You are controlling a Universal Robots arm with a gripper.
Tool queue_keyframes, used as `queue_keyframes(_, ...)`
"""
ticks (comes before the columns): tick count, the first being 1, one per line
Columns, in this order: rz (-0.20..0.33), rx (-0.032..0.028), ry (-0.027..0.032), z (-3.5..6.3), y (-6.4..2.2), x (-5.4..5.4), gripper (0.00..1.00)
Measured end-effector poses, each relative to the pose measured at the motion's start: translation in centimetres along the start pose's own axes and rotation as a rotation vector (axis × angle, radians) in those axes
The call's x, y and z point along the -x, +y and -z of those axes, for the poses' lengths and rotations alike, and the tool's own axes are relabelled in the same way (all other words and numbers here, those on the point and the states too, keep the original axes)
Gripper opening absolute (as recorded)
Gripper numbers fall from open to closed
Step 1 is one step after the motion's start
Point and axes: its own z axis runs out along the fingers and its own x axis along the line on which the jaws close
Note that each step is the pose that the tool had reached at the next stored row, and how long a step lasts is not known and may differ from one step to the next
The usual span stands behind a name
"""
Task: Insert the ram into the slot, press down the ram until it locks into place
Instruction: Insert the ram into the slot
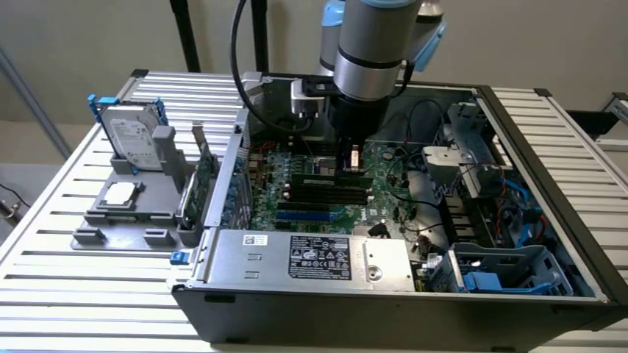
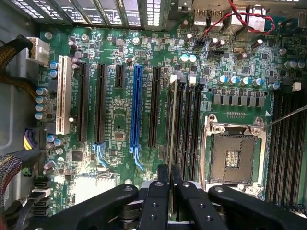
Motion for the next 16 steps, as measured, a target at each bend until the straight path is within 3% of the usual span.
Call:
queue_keyframes(10,0.000,0.0003,0.0009,-1.27,-0.11,0.0,0.13)
queue_keyframes(16,0.000,0.0054,0.0026,-1.71,-0.13,0.2,0.13)
